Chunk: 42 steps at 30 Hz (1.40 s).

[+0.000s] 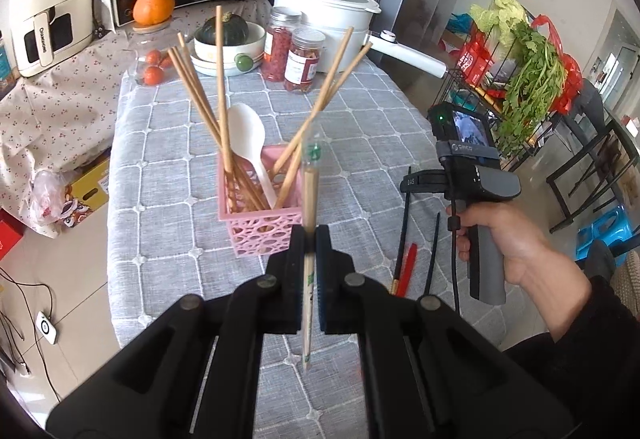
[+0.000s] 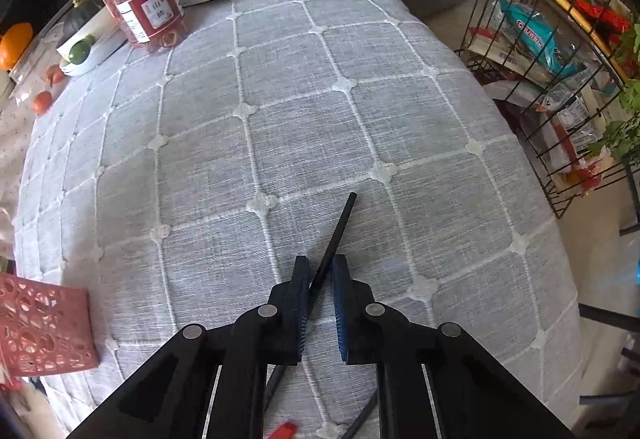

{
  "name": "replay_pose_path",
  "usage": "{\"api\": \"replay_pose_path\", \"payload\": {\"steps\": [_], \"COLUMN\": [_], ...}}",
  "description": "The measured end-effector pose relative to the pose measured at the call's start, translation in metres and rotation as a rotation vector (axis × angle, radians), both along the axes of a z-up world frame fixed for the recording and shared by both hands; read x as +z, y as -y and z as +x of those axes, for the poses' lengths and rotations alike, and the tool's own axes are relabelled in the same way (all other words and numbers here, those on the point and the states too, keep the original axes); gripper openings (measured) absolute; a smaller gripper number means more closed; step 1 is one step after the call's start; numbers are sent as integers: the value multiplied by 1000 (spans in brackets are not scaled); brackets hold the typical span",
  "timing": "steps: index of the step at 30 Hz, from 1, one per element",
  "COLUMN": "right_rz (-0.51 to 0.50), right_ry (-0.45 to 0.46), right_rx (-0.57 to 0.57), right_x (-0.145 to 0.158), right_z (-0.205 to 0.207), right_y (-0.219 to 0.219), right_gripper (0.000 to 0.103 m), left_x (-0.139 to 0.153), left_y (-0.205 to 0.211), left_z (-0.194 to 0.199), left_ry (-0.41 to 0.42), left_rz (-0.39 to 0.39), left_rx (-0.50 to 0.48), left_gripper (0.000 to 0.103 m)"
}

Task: Organize utensils
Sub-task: 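Carry both chopsticks to the pink basket and lower them inside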

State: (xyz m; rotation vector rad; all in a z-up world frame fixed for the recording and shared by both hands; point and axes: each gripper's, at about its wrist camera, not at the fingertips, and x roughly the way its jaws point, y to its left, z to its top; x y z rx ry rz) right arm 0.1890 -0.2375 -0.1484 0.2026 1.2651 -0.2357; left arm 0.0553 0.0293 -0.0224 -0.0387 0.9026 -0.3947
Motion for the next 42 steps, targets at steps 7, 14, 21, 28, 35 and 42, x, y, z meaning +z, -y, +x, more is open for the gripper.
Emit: {"api": "replay_pose_path", "payload": {"steps": [7,14,21,28,35,42], "right_rz": [60,93,179,195,123,109], "right_ry": [64,125,276,440,574,634], "right_rx": [199,239,282,335,409,423], "right_x": [9,33,87,140,179,199], "right_z": [1,-18,-47,-92,-129,-135], "right_y": [-33,-34,-26,-26,-42,-53], "right_gripper": [9,9,7,6,5,5], "left_x": [3,8,17,32,50,64], "left_y": [-15,-12,-15,-20,-26,-33], "left_z": [-1,-4,-11,-21,-27,-27], "left_ry": [21,53,94,156,246,338], "left_rz": [-21,-23,-25,-45,-84,-122], "left_rx": [50,49,57,67,105,155], "left_gripper": [6,6,6,6,6,6]}}
